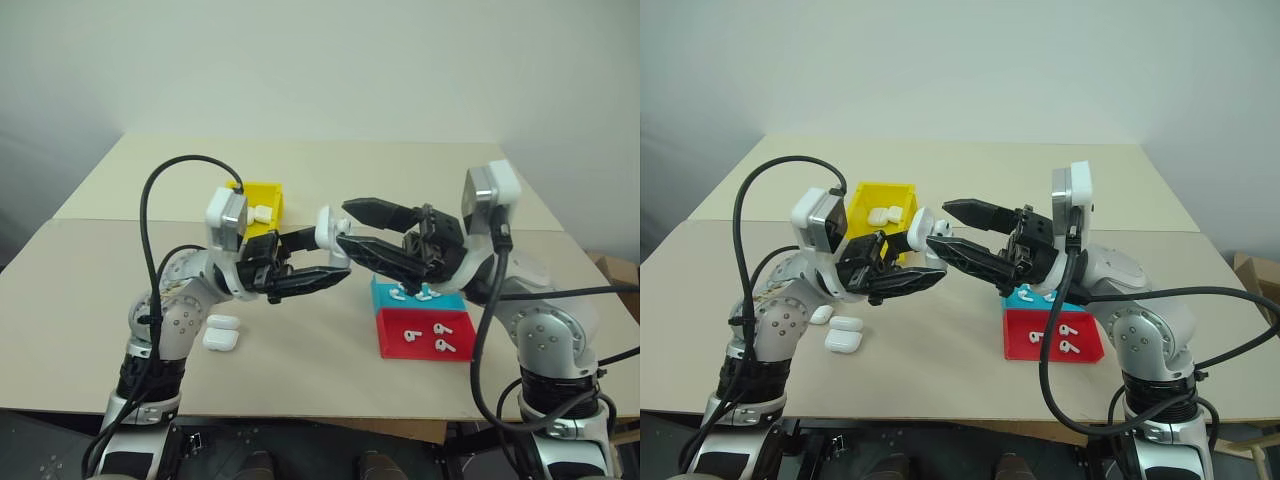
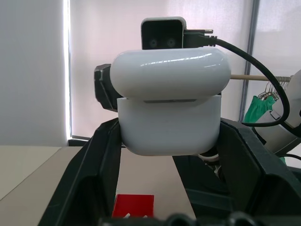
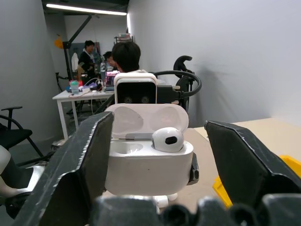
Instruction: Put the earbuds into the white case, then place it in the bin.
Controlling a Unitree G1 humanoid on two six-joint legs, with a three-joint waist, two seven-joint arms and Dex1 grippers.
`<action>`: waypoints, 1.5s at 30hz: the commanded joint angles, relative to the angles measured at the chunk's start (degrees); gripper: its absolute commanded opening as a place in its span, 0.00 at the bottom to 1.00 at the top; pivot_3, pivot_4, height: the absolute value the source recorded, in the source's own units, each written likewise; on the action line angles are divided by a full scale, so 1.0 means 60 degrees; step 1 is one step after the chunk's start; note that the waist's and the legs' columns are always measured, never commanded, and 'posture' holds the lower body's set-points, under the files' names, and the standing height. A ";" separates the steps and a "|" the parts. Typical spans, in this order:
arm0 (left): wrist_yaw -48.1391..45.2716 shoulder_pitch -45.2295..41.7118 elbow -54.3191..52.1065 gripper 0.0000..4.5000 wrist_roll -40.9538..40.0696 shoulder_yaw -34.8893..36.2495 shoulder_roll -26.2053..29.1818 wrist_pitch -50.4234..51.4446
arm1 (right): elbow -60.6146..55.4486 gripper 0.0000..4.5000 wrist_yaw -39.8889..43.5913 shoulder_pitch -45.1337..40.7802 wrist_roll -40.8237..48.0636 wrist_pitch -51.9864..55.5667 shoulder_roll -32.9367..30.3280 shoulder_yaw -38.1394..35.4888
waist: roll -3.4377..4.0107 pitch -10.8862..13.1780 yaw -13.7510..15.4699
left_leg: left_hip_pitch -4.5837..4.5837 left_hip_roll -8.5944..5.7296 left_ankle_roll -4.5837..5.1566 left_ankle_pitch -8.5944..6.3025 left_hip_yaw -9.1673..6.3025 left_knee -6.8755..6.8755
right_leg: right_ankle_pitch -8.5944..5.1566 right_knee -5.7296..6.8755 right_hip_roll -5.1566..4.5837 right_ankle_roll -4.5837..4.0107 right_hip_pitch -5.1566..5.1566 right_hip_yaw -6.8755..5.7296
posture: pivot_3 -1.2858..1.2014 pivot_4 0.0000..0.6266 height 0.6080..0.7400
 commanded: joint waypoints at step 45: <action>0.0579 0.1324 -0.1617 0.61 -0.0207 0.0539 0.0519 -0.0589 | 0.8156 0.36 0.4665 -0.4011 -1.1152 -0.2127 -0.2162 0.6077 | 0.0017 0.0010 -0.0008 | -0.0031 -0.0004 -0.0002 0.0001 0.0020 -0.0009 | -0.0002 0.0016 -0.0004 -0.0005 -0.0066 0.0014 | 0.52 0.24 1.00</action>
